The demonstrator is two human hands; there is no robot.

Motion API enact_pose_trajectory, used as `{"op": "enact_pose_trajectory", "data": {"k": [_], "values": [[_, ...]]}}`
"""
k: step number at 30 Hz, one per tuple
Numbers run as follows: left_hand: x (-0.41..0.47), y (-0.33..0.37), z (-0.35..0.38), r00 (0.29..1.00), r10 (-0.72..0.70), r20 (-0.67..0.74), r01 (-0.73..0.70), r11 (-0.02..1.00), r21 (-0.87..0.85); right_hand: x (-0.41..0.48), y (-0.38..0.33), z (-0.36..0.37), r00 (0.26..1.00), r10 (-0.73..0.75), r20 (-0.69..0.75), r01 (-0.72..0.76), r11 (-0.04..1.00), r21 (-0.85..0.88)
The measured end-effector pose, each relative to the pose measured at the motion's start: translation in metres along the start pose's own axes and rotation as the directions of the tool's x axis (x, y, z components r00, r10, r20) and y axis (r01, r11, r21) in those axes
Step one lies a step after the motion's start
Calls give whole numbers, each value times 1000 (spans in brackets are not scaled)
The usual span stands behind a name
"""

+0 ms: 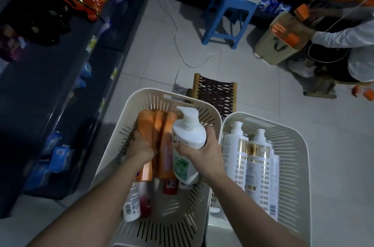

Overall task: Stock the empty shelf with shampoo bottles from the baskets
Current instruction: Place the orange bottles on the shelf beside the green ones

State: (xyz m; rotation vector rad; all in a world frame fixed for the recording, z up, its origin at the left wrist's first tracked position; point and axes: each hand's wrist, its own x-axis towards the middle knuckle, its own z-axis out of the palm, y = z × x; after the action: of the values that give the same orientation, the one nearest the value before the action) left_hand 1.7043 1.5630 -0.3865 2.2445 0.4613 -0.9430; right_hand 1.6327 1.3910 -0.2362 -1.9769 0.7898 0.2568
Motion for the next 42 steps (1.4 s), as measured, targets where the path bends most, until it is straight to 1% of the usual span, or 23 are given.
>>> {"op": "enact_pose_trajectory", "data": {"k": [1, 2, 4, 5, 7, 11, 13, 15, 18, 21, 23, 25, 28, 32, 36, 39, 41, 42], "values": [[0, -4, -4, 999, -34, 38, 40, 987, -156, 2, 1, 0, 1000, 13, 1, -13, 999, 39], [-9, -1, -10, 994, -68, 83, 92, 938, -334, 3, 2, 1, 1000, 23, 5, -23, 997, 77], [-42, 11, -27, 968, -110, 227, 223, 796, -563, 5, 2, 1, 999, 31, 15, -33, 990, 138], [-54, 12, -32, 951, -96, 294, 267, 731, -628, 6, 2, 0, 999, 31, 20, -34, 987, 159], [-72, 12, -39, 936, -57, 347, 301, 641, -706, 5, 3, -1, 999, 23, 37, -29, 980, 196], [-106, 16, -50, 937, -17, 348, 306, 519, -798, 2, 1, -6, 995, 18, 96, -47, 949, 311], [-124, 17, -56, 944, 25, 328, 276, 482, -832, -2, -2, -11, 990, 6, 138, -55, 934, 352], [-144, 15, -61, 957, 42, 288, 243, 428, -870, -9, -8, -17, 981, -41, 189, -33, 929, 370], [-179, 11, -67, 978, 76, 192, 160, 313, -936, -23, -20, -27, 957, -127, 259, 24, 930, 367], [-213, -3, -74, 994, 107, 31, 10, 192, -981, -38, -37, -30, 924, -198, 327, 72, 931, 359], [-234, -19, -80, 994, 69, -89, -98, 131, -987, -51, -50, -27, 900, -242, 364, 111, 932, 344], [-255, -36, -88, 983, 5, -181, -181, 111, -977, -65, -64, -22, 855, -302, 422, 158, 926, 343], [-288, -63, -100, 953, -71, -295, -284, 132, -950, -92, -84, -9, 764, -361, 535, 216, 924, 315], [-340, -102, -114, 901, -131, -414, -411, 49, -910, -138, -106, 16, 655, -424, 626, 274, 905, 326], [-398, -145, -119, 814, -259, -520, -541, -11, -841, -192, -119, 49, 509, -444, 738, 311, 894, 323], [-445, -179, -119, 728, -386, -566, -627, -41, -778, -236, -120, 78, 408, -443, 798, 362, 881, 304], [-478, -204, -116, 671, -467, -576, -663, -31, -748, -270, -119, 96, 332, -438, 835, 412, 864, 289], [-494, -217, -114, 640, -502, -581, -675, -8, -738, -288, -118, 105, 293, -433, 853, 430, 856, 287]]}}
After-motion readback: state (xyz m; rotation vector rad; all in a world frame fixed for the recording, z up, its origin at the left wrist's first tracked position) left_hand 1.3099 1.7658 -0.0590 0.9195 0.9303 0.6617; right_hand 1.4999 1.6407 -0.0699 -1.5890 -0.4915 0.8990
